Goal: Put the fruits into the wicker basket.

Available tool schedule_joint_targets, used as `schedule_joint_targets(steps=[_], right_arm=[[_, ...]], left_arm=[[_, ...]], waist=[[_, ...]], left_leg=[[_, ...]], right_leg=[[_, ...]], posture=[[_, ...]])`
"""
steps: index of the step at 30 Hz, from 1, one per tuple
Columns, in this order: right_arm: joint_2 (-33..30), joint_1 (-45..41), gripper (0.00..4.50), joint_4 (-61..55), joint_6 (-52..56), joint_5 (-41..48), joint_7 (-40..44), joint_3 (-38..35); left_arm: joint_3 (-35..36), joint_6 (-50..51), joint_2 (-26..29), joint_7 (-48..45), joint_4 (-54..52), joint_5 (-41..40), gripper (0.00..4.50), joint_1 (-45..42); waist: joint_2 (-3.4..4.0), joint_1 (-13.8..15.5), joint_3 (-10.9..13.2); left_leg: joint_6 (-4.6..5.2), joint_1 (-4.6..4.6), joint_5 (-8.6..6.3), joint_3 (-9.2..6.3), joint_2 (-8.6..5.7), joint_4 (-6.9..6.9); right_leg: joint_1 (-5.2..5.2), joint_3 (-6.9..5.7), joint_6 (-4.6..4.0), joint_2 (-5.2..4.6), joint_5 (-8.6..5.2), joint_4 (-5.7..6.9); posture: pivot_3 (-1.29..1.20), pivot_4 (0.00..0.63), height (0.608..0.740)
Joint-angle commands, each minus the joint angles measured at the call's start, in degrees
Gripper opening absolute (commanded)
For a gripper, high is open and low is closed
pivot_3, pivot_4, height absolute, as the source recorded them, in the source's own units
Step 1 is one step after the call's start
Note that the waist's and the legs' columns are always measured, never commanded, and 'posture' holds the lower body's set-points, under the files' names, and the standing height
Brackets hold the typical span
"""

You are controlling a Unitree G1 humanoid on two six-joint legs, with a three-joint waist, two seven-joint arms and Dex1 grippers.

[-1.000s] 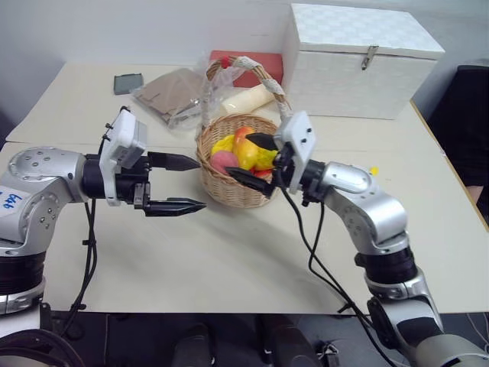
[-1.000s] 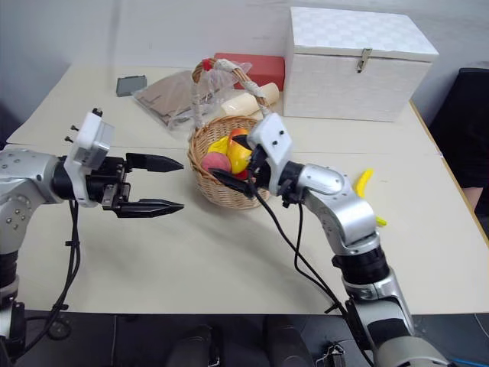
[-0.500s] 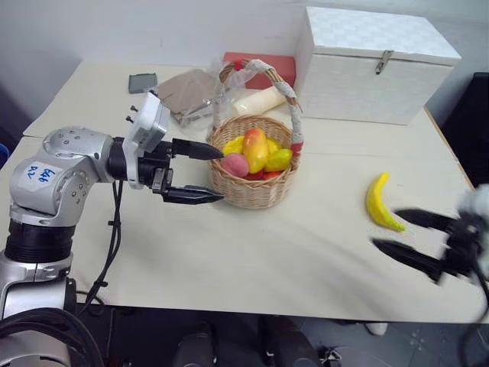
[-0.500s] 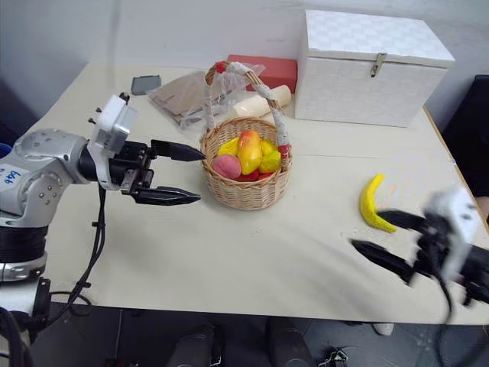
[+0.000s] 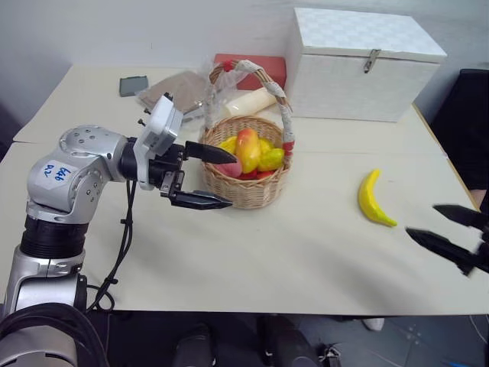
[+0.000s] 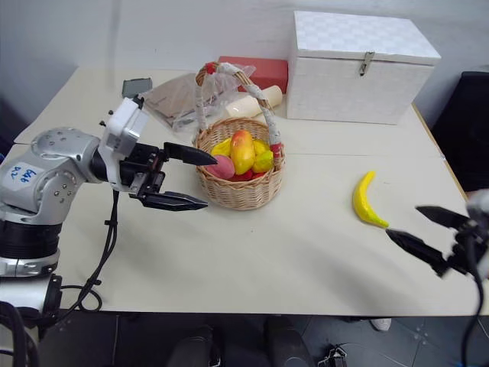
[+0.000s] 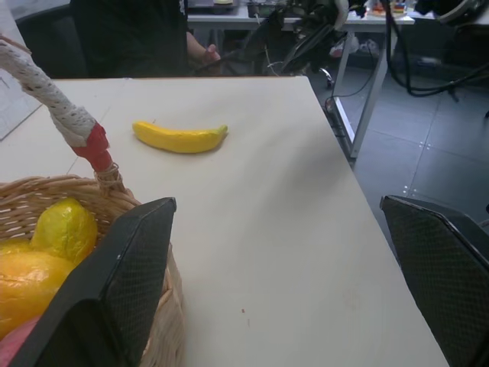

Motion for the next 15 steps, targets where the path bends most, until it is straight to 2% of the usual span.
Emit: schedule_joint_targets(steps=[1, 4, 8, 15], right_arm=[[1.31, -7.95, 4.47, 7.25, -0.22, -5.80, -8.50, 8.68], [3.14, -14.79, 4.47, 14.67, -0.52, -10.16, -13.91, 13.79], [6.64, -20.53, 4.47, 21.88, -1.62, -11.16, -13.97, 18.93], [10.59, -24.39, 4.47, 31.09, -5.27, -16.00, -15.91, 24.21]], left_arm=[[1.09, 0.00, 0.51, 1.23, -3.11, -0.26, 4.50, 0.01], [1.79, 1.27, 0.96, 1.67, -4.41, -1.46, 4.50, -0.18], [2.14, 1.99, 1.00, 2.84, -5.23, -1.78, 4.50, -0.38], [2.27, 2.18, 1.19, 4.39, -5.58, -1.43, 4.50, -0.33]], waist=[[0.06, 0.10, 0.02], [0.12, 0.32, 0.04], [0.13, 0.41, 0.04], [0.15, 0.18, 0.05]], left_leg=[[0.00, -0.03, 0.00, 0.02, -0.02, -0.01], [0.00, -0.09, 0.00, 0.04, 0.00, -0.01], [-0.02, -0.16, 0.01, 0.03, 0.01, -0.02], [-0.03, -0.13, 0.02, 0.07, 0.01, 0.00]], right_leg=[[-0.06, 0.02, 0.00, -0.01, 0.00, 0.01], [-0.14, 0.02, -0.03, 0.00, -0.01, 0.03], [-0.17, -0.03, -0.06, 0.00, -0.04, 0.01], [-0.19, 0.00, -0.06, 0.00, -0.04, 0.09]], posture=[[0.00, 0.150, 0.740], [0.00, 0.150, 0.740], [0.00, 0.150, 0.740], [0.00, 0.150, 0.740]])
